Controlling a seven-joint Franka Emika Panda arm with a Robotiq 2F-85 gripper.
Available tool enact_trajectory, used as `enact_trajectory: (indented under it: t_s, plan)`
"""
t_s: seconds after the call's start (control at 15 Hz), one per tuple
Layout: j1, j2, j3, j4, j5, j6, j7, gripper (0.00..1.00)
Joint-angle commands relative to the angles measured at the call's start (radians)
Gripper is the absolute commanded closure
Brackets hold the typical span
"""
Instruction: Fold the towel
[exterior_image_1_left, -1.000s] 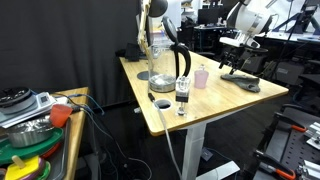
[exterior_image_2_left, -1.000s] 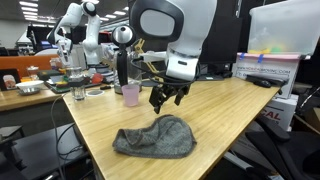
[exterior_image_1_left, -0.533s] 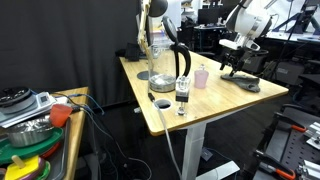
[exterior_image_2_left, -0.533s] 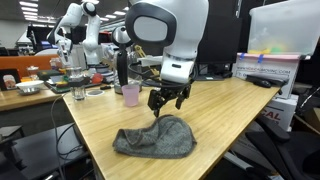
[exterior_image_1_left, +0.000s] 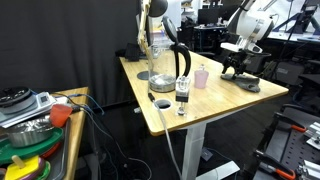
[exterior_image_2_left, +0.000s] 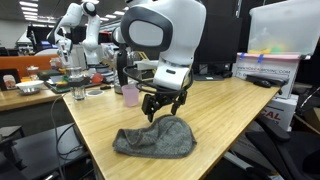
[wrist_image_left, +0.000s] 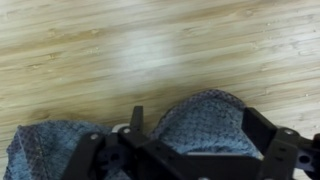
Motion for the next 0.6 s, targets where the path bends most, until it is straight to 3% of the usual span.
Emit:
enact_trajectory:
  t_s: [0.0,0.53]
  plan:
    - [-0.014,0.0,0.008,0.032,0.011,-0.017,0.008,0.0]
    - [-0.006,0.043,0.02,0.062,0.0,-0.021,0.019,0.0]
